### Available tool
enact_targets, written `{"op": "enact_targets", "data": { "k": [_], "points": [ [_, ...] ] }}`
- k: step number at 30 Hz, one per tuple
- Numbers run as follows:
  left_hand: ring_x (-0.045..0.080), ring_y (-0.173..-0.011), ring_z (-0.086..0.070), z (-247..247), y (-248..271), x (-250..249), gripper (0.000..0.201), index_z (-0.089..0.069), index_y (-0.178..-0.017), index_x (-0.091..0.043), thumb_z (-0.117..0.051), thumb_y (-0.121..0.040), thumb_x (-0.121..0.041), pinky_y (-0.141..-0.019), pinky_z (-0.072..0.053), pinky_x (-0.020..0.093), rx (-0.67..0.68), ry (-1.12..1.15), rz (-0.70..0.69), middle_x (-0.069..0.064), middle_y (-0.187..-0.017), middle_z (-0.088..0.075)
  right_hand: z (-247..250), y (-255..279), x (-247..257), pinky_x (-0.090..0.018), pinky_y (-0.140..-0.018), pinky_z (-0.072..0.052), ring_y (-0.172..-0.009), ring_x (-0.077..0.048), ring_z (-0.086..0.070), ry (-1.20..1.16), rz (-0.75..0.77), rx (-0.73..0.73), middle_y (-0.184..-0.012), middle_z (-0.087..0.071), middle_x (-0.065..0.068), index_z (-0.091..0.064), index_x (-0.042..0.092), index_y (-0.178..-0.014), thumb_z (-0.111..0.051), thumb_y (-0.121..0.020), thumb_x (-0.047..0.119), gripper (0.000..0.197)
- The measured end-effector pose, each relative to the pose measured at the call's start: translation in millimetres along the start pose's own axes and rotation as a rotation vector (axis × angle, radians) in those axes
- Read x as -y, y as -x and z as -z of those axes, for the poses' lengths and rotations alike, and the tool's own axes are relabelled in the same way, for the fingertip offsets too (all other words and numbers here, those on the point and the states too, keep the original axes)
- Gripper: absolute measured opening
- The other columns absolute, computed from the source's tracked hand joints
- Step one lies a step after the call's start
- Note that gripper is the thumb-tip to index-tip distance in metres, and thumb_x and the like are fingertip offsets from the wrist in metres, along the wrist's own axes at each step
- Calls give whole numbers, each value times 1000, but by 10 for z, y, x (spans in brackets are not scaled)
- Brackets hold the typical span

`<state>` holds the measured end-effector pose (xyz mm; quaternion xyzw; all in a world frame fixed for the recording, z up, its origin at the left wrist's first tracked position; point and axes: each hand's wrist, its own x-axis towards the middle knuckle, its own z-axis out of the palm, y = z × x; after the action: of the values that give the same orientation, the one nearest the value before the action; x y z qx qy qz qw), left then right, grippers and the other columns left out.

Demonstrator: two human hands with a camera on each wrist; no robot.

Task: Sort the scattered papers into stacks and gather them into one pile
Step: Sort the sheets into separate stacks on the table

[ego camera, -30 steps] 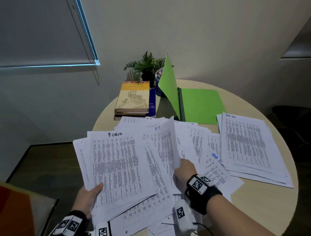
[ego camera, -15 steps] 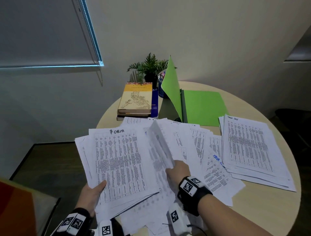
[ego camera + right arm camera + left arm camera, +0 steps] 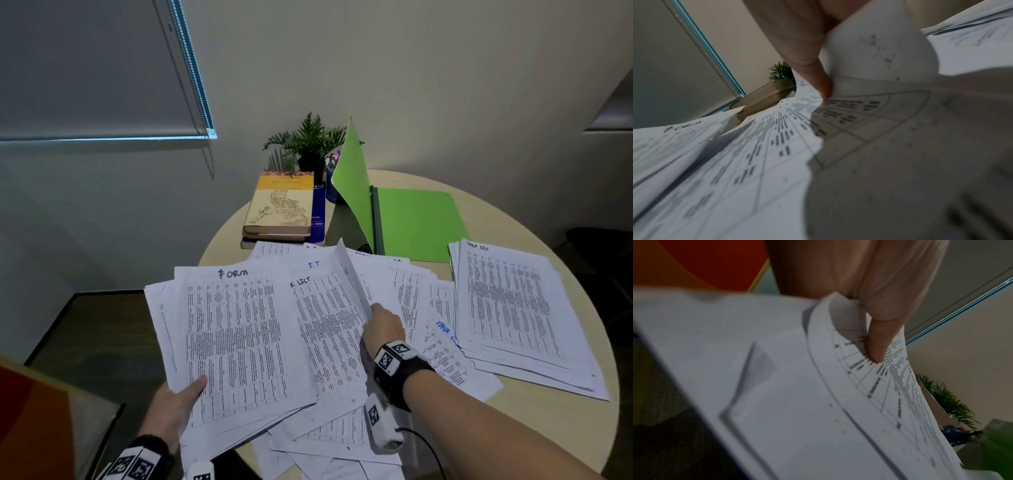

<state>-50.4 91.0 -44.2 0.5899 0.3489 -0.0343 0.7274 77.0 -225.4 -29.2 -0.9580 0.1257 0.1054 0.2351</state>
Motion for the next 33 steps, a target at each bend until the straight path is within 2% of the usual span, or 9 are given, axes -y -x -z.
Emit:
{"op": "enact_targets", "data": {
  "k": [4,9,12,14,19,23,26,28,33],
  "points": [
    [38,-101,-60,11,22,-16,28,-54,-120,-7,-51,-93,0,-99,-41,56,-1,26,3,16,-101,-65,-28,19,9,-35,-83,-48,-108,-29,-53,45,-25,59,-116,-55,-11,-47,8,-120,-60,-86,26,40],
    [36,-98,-60,-4,16,-37,26,-55,-117,-7,-53,-92,0,-98,-42,55,-24,15,-18,16,-101,-65,-1,-12,39,-37,-80,-51,-77,-26,-55,-98,-55,142,-85,-54,-6,-43,14,-88,-52,-88,15,10],
    [36,-99,-61,15,9,-55,27,-55,-118,-8,-53,-92,-1,-99,-41,57,-33,16,-30,17,-103,-65,58,-4,39,-25,-54,-40,-68,-24,-50,-174,-27,54,-69,-47,0,-44,10,-82,-47,-93,17,13],
    [37,-102,-60,41,-2,-59,28,-55,-120,-8,-53,-92,-2,-99,-41,57,-35,16,-27,17,-106,-64,156,49,36,-25,-48,-30,-66,-24,-48,-244,-5,-37,-63,-42,2,-45,8,-83,-46,-95,19,17],
    [38,-108,-56,86,-24,-40,33,-51,-126,-2,-51,-93,1,-102,-38,55,-36,82,-5,21,-116,-59,394,241,-45,-31,-61,-48,-74,-30,-60,-316,74,-24,-80,-59,-9,-50,8,-96,-48,-93,10,5],
    [38,-110,-57,64,-32,-41,35,-51,-128,-4,-52,-93,-1,-103,-38,57,-36,81,-7,20,-118,-60,660,434,-162,-44,-71,-55,-71,-28,-60,-469,69,-88,-84,-64,-15,-59,6,-109,-48,-93,8,20],
    [35,-102,-60,16,-33,-69,32,-54,-124,-9,-53,-93,-3,-99,-41,53,-18,48,1,14,-106,-65,976,550,-219,-43,-69,-55,-67,-19,-56,-641,46,-150,-80,-61,-3,-55,22,-117,-51,-93,12,26],
    [31,-96,-63,-51,2,-94,27,-57,-119,-12,-54,-93,-5,-95,-44,50,19,21,10,10,-102,-67,1158,567,-270,-46,-73,-55,-72,-23,-57,-741,29,-154,-79,-60,-1,-57,14,-112,-55,-92,16,20],
    [27,-96,-65,-311,139,-170,29,-57,-121,-12,-57,-92,-12,-87,-48,40,127,-27,-17,9,-106,-69,1155,654,-278,-25,-55,-44,-72,-16,-56,-858,20,-22,-84,-60,-2,-53,7,-117,-57,-90,10,27]
  ]
}}
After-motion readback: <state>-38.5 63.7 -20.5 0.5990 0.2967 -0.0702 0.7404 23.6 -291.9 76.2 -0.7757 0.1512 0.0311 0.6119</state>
